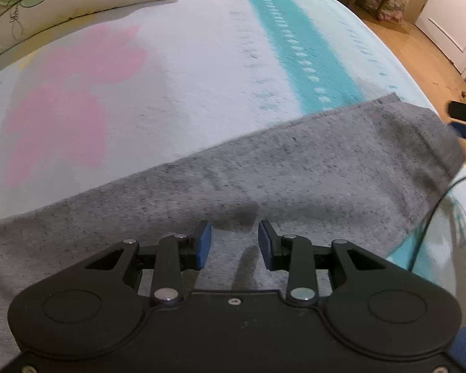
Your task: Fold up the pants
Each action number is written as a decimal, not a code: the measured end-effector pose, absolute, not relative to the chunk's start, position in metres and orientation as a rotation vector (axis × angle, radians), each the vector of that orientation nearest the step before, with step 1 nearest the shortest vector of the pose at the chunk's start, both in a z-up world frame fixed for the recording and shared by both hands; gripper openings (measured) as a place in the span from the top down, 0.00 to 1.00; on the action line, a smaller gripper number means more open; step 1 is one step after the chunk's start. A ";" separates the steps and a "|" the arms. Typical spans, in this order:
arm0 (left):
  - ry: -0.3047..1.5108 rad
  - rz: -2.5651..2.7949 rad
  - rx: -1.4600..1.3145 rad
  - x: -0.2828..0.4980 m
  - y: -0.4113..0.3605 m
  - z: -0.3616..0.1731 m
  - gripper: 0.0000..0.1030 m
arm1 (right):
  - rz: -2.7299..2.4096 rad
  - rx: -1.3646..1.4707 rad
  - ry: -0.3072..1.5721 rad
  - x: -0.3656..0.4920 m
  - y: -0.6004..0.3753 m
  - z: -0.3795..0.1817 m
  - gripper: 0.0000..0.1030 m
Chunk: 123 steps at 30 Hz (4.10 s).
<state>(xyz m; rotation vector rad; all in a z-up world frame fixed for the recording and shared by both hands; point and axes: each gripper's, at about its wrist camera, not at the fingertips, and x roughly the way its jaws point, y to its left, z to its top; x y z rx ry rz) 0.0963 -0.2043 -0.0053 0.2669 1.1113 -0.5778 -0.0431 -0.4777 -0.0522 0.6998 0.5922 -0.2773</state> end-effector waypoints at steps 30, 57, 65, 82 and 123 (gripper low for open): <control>1.097 -0.486 0.214 0.102 -0.202 -0.006 0.57 | -0.263 0.303 0.853 0.051 -0.483 -0.061 0.96; 1.062 -0.471 0.285 0.103 -0.229 -0.029 0.49 | -0.200 0.682 0.846 -0.036 -0.530 -0.098 0.22; 1.056 -0.471 0.217 0.106 -0.219 -0.013 0.49 | -0.176 0.772 0.777 -0.034 -0.516 -0.108 0.70; 0.982 -0.473 0.348 0.131 -0.221 -0.022 0.47 | -0.251 0.456 0.697 -0.015 -0.434 -0.027 0.87; 1.030 -0.364 0.095 0.144 0.010 0.010 0.47 | -0.092 0.125 0.646 0.030 -0.172 0.021 0.60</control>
